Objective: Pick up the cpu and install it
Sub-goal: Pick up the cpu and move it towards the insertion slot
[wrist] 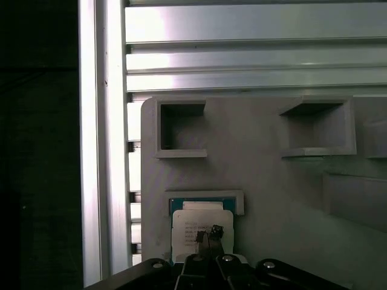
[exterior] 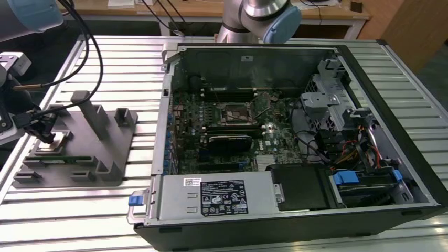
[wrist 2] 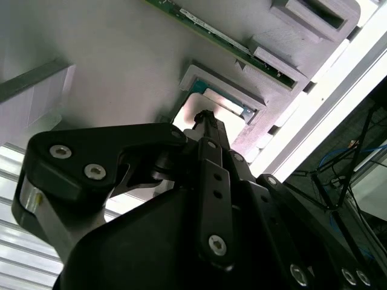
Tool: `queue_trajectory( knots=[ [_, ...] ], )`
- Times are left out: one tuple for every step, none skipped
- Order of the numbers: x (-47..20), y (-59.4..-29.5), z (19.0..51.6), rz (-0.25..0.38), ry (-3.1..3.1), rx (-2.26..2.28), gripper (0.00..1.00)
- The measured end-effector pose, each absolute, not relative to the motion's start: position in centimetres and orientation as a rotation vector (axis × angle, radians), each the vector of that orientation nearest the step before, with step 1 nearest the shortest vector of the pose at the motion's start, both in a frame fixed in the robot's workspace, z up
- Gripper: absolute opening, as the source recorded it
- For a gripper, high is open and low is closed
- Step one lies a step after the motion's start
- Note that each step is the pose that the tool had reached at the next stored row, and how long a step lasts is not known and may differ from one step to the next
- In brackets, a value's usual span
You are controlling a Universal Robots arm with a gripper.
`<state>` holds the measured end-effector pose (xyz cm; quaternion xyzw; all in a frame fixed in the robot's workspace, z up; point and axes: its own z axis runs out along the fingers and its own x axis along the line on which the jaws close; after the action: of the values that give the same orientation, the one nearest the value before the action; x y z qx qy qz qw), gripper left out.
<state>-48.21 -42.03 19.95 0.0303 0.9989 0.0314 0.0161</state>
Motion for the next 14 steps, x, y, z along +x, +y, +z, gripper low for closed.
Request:
queue_trajectory(
  knots=[
    [-48.21,-42.03,19.95,0.098,3.106,0.094,0.11],
    [-48.21,-42.03,19.95,0.098,3.106,0.094,0.11],
    [-48.21,-42.03,19.94,0.098,3.106,0.094,0.11],
    [-48.21,-42.03,19.94,0.098,3.106,0.094,0.17],
    [-48.21,-42.03,19.94,0.098,3.106,0.094,0.23],
    [-48.21,-42.03,19.94,0.098,3.106,0.094,0.29],
    [-48.21,-42.03,19.93,0.098,3.106,0.094,0.29],
    [-48.21,-42.03,19.93,0.098,3.106,0.094,0.35],
    [-48.21,-42.03,19.93,0.098,3.106,0.094,0.35],
    [-48.21,-42.03,19.92,0.098,3.106,0.094,0.41],
    [-48.21,-42.03,19.92,0.098,3.106,0.094,0.47],
    [-48.21,-42.03,19.92,0.098,3.106,0.094,0.53],
    [-48.21,-42.03,19.91,0.098,3.106,0.094,0.53],
    [-48.21,-42.03,19.91,0.098,3.106,0.094,0.58]
  ],
)
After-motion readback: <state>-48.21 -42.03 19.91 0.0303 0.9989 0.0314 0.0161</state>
